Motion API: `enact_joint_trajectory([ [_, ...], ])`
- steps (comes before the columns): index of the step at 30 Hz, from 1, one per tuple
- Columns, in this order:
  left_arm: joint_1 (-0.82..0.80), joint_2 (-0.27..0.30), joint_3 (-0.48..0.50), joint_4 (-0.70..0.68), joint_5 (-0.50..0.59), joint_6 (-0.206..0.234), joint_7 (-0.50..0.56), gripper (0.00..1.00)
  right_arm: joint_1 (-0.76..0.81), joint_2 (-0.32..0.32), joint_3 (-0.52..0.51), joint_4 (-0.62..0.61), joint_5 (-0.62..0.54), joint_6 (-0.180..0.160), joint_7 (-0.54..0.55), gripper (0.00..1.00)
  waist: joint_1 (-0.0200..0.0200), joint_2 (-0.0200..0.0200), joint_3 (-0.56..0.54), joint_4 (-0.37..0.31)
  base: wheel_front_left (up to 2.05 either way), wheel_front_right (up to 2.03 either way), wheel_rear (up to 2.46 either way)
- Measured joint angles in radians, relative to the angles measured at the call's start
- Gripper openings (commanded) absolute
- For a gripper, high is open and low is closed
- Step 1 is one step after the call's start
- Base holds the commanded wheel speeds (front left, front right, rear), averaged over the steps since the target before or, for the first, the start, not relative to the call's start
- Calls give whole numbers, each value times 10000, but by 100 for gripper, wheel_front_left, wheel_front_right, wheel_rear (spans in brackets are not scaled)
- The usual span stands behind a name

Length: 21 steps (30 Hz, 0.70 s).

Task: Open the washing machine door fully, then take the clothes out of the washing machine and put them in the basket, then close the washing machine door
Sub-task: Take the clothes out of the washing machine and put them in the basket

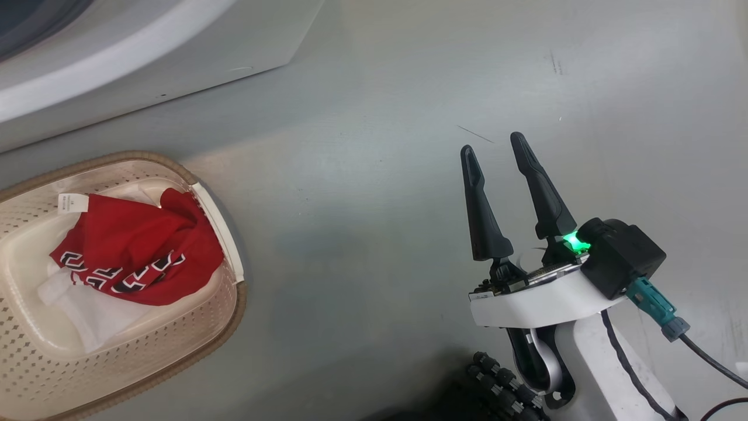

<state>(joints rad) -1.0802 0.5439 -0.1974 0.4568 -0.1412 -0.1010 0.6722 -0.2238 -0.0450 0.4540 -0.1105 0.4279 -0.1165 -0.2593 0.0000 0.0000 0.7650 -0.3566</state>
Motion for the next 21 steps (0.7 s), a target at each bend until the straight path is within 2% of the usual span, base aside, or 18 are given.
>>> enact_joint_trajectory([
  [1,-28,-6,0,44,0,0,33,0,-12,0,2,15,0,-4,-2,100,1,0,3,4,0,0,0],
  [10,-128,-249,6,215,-84,8,-119,0,-193,0,-17,115,0,-12,0,100,0,0,9,70,0,0,0],
  [21,-73,-1055,150,217,-385,337,-1540,0,-265,-4,-314,366,-238,-19,0,100,-1,0,-236,497,0,0,0],
])
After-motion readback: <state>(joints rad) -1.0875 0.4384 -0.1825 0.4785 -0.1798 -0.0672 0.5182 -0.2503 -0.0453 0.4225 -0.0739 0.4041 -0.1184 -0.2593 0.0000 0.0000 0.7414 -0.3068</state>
